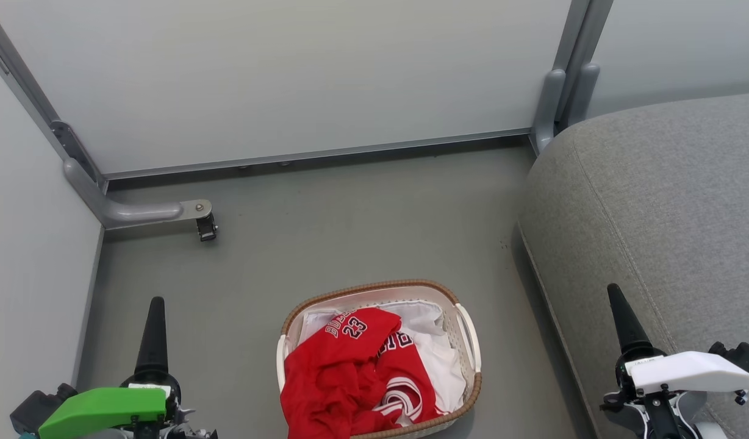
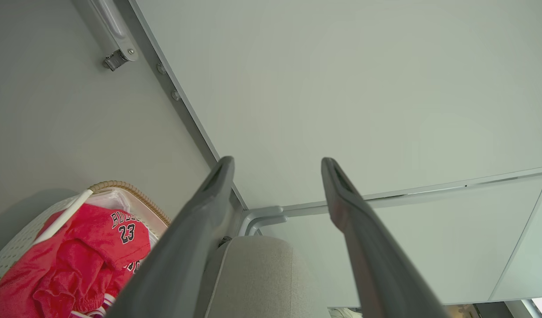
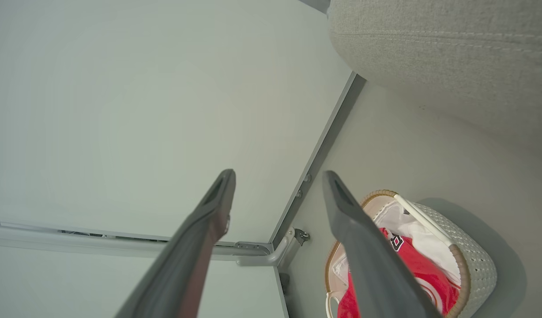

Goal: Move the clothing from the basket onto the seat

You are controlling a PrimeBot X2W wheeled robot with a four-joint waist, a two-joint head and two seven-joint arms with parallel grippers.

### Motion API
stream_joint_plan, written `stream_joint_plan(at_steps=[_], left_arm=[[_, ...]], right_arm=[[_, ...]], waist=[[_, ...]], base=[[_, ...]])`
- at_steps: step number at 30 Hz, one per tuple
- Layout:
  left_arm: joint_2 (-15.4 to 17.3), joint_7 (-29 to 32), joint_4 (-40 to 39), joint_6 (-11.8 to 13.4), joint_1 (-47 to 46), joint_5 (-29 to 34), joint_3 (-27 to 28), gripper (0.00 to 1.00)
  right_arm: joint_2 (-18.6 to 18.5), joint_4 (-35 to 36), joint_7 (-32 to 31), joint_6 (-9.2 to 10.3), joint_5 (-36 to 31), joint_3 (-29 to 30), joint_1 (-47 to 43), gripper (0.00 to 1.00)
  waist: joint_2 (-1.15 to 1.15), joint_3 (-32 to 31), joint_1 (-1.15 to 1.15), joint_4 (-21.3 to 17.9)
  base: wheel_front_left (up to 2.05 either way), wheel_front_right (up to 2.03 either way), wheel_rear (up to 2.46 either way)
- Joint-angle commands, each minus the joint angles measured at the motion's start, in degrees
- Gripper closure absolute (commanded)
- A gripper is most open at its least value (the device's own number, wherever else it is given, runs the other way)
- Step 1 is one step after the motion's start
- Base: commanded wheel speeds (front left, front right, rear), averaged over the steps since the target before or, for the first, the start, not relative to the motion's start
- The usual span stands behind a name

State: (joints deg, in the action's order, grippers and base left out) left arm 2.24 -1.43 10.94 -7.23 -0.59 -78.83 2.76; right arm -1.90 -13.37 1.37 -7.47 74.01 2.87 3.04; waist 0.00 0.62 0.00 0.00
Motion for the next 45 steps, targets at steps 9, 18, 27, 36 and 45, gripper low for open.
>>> stream_joint_plan(at_steps=[9, 18, 27, 36, 45], left_arm=[[0.42, -2.27, -3.74, 0.47, 0.44, 11.47, -0.85, 0.0], [0.49, -3.96, -5.14, 1.32, 1.26, 20.9, -2.12, 0.0], [0.54, -5.47, -4.22, 2.88, 2.36, 30.68, -3.56, 0.0], [0.59, -6.97, -3.27, 3.5, 3.36, 38.72, -4.79, 0.0], [0.65, -8.19, -2.73, 3.99, 4.03, 43.53, -5.7, 0.0]], right_arm=[[-0.58, 3.48, 2.33, -0.01, -11.05, -0.68, 0.16, 0.0], [-0.66, 5.44, 4.05, -0.02, -22.28, -2.31, -0.13, 0.0], [-0.74, 5.48, 5.55, -0.02, -29.96, -3.24, -0.52, 0.0], [-0.81, 4.8, 6.97, -0.02, -36.85, -3.89, -0.56, 0.0], [-0.87, 4.36, 8.3, -0.03, -42.41, -4.6, -0.68, 0.0]], waist=[[0.0, 0.27, 0.0, 0.02], [0.0, 0.52, 0.0, 0.03], [0.0, 0.59, 0.0, 0.1], [0.0, 0.64, 0.0, 0.22], [0.0, 0.66, 0.0, 0.4]], base=[[0.0, 0.0, 0.0], [0.0, 0.0, 0.0], [0.0, 0.0, 0.0], [0.0, 0.0, 0.0], [0.0, 0.0, 0.0]])
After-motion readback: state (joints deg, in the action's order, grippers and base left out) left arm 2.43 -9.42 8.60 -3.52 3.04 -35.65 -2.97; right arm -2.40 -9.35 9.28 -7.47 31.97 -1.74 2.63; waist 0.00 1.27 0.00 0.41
